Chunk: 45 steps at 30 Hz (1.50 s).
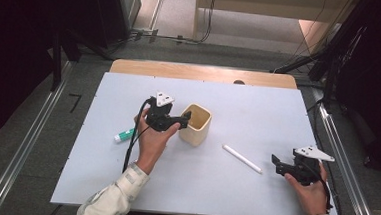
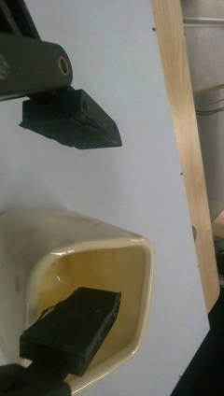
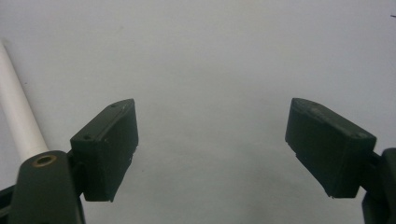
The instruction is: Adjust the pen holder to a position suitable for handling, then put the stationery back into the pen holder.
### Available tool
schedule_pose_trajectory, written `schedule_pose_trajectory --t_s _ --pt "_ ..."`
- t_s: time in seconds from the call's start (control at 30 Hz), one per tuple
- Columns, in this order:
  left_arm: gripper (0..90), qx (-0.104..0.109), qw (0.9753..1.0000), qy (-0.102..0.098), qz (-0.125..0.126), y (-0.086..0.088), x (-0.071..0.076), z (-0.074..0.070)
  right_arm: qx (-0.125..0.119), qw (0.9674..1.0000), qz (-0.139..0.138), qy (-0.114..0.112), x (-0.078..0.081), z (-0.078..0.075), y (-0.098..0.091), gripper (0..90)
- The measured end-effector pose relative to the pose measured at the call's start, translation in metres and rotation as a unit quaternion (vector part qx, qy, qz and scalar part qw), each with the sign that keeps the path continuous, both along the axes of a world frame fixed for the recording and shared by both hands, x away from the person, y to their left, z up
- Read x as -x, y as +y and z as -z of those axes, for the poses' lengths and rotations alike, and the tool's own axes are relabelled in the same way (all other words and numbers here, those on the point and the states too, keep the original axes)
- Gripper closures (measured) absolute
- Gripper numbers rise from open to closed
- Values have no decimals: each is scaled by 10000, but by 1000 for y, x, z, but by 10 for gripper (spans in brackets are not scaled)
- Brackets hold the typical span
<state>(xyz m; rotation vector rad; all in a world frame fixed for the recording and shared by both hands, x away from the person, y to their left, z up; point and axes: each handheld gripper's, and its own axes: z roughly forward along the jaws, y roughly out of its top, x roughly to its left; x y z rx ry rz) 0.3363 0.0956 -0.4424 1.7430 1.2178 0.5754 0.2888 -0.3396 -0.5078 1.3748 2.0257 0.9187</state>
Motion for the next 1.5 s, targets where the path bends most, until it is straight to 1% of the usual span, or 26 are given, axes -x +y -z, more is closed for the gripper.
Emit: schedule_pose_trajectory --t_s 0.1,0.27,0.37,0.5,0.67,0.8,1.03,1.2,1.3,1.5 --pt "221 61 9999 -82 -52 8 6 -3 -26 10000 1 -25 1 0 -1 157" --pt "220 193 9996 -126 -156 24 14 -6 -25 10000 29 -24 1 0 -1 157" --pt "220 256 9993 -148 -225 33 18 -6 -32 10000 40 -17 2 0 -1 157" --pt "220 279 9990 -172 -312 44 24 -5 -33 10000 56 -16 3 0 -2 157" --pt "212 361 9979 -209 -492 60 35 -4 -55 10000 32 -70 5 -2 -2 156" --pt "211 419 9970 -191 -623 77 43 -3 -62 9999 14 -81 4 -2 -1 156" --pt "209 380 9954 -146 -864 99 57 4 -69 9999 -21 -83 4 -3 0 157" --pt "209 336 9946 -49 -985 111 66 13 -53 9999 -59 -104 3 -3 2 157" --pt "203 355 9937 22 -1064 118 69 18 -26 9999 -80 -90 3 -3 4 157" --pt "202 273 9933 103 -1114 124 71 26 -29 9999 -100 -101 3 -3 5 157"
